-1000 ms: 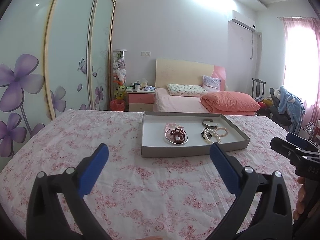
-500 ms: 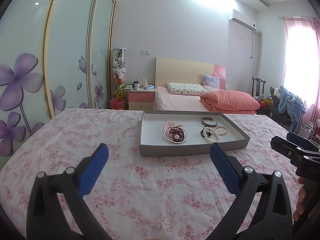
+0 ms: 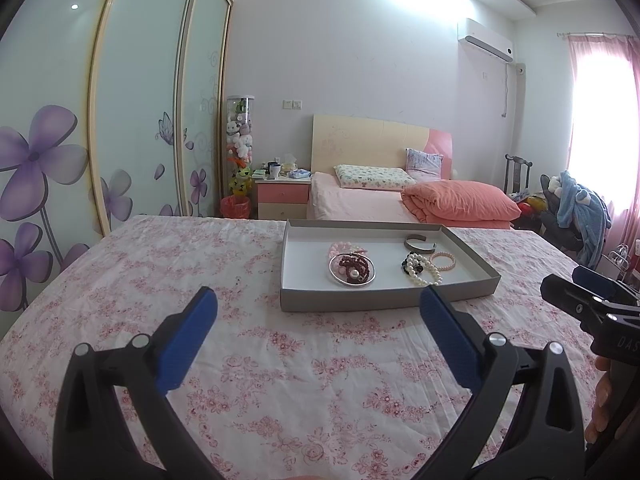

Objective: Organize jewelry

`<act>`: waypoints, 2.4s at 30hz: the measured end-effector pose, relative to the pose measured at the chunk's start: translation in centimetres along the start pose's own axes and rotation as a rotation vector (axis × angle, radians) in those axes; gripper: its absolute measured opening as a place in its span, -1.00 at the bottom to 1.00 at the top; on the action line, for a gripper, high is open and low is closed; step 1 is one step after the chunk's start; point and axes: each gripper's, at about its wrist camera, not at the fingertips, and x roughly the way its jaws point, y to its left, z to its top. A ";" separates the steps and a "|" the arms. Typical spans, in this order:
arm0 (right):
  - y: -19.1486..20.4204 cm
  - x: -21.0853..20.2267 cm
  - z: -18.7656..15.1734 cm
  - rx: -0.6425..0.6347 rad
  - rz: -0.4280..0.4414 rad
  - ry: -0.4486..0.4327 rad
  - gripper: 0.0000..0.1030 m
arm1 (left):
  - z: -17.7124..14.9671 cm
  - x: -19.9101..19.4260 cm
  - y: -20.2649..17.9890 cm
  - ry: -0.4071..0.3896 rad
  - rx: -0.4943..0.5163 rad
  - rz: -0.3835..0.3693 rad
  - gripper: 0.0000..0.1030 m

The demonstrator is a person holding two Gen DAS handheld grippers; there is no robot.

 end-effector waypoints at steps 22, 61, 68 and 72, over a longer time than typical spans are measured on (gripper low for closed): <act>0.1 0.0 0.0 0.002 0.001 0.002 0.97 | 0.1 0.0 0.0 0.002 -0.001 0.000 0.92; 0.2 0.0 -0.1 0.006 0.004 0.004 0.97 | -0.7 0.4 0.0 0.013 -0.004 0.002 0.92; 0.2 0.0 -0.4 0.011 0.001 0.005 0.97 | -0.7 0.4 -0.1 0.010 -0.001 0.002 0.92; 0.2 0.0 -0.4 0.010 0.002 0.005 0.97 | -0.7 0.3 -0.1 0.009 0.000 0.005 0.92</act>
